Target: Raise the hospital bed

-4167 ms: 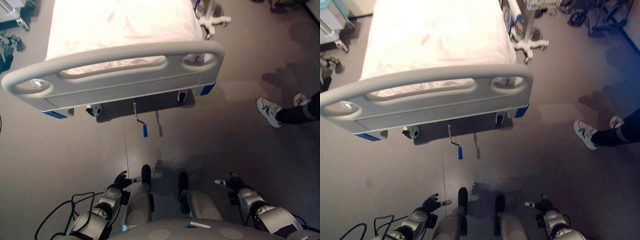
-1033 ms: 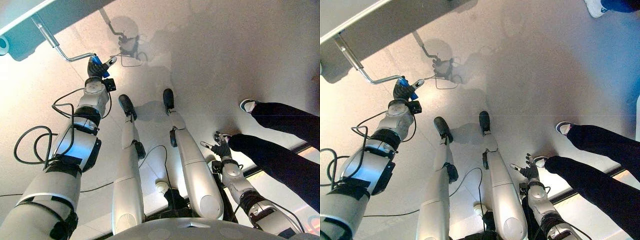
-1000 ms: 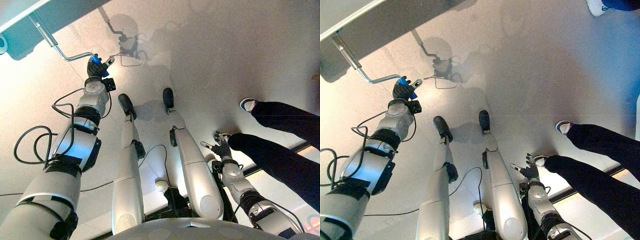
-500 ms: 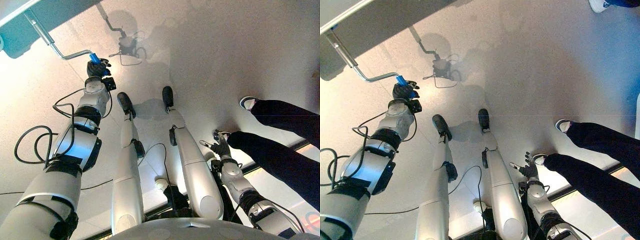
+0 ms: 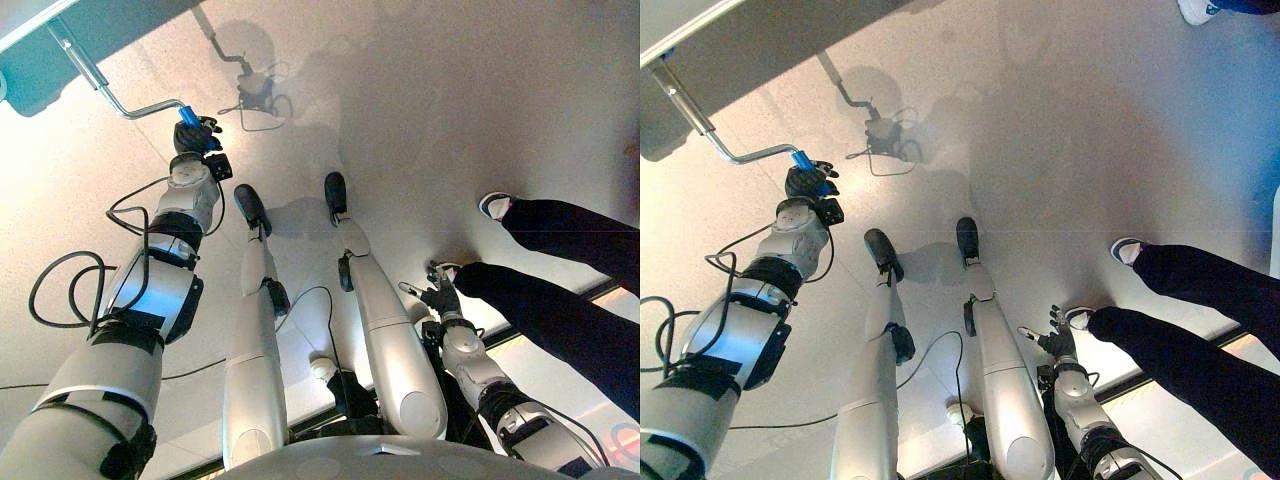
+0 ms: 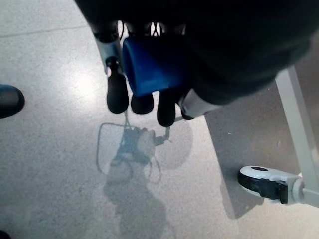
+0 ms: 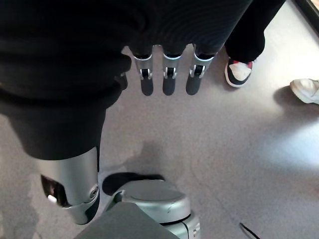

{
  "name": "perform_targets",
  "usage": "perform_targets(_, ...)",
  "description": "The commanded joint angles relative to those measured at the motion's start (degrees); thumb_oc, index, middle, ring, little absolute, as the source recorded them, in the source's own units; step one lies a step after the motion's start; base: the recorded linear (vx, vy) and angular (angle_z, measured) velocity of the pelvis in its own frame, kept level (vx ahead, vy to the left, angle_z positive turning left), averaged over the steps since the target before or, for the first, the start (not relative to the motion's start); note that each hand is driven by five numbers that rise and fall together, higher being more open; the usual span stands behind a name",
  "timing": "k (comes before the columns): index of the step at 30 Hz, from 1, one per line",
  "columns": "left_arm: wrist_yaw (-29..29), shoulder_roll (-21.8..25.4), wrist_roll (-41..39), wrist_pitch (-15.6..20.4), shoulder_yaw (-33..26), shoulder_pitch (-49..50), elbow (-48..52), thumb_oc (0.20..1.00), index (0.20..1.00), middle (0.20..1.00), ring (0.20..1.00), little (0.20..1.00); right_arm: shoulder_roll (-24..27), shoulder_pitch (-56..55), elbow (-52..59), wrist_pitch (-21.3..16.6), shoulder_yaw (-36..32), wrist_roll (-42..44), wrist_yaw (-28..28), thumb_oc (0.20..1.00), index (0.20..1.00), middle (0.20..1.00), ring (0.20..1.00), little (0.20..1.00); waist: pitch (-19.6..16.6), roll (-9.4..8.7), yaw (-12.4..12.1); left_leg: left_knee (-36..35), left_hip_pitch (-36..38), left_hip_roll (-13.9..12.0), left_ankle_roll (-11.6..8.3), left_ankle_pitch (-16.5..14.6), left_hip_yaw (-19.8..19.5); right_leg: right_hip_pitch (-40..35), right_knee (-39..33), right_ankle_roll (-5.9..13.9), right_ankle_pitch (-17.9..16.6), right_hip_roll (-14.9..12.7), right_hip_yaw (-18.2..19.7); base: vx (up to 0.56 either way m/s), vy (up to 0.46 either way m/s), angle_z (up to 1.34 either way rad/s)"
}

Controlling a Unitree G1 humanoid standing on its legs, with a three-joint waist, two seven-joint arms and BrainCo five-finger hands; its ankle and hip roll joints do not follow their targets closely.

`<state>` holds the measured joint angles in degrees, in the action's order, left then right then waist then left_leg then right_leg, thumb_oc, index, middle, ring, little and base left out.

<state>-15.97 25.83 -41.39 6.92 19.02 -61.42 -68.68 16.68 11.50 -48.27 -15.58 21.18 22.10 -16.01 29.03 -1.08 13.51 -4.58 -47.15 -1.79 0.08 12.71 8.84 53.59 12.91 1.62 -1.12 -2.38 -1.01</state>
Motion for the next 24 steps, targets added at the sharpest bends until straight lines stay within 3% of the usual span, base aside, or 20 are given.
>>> perform_targets(1,1.37,-1.12,3.06,2.44,2.37,-7.00,0.88,0.200,0.200,0.200,0.200,0.200,1.46,-5.78,0.47,-0.87,-0.16,0.35,-0.49,1.000,1.000,1.000,1.000,1.000,0.77,-2.50,-0.31,-0.42,7.12,1.08,-2.87,-3.85,-0.44,-6.85,-16.27,5.96,-14.41,0.26,1.67,0.00,0.000,0.00)
perform_targets(24,2.95,-2.02,3.15,3.89,5.23,-3.54,8.89,0.200,0.200,0.200,0.200,0.200,0.28,-3.05,-8.39,0.77,-0.62,1.61,1.24,1.000,1.000,1.000,1.000,1.000,0.77,0.36,-2.61,-0.42,14.77,1.61,-2.84,-4.23,-2.21,-14.51,-14.42,5.45,-12.60,-0.35,-0.25,0.00,-0.002,0.01)
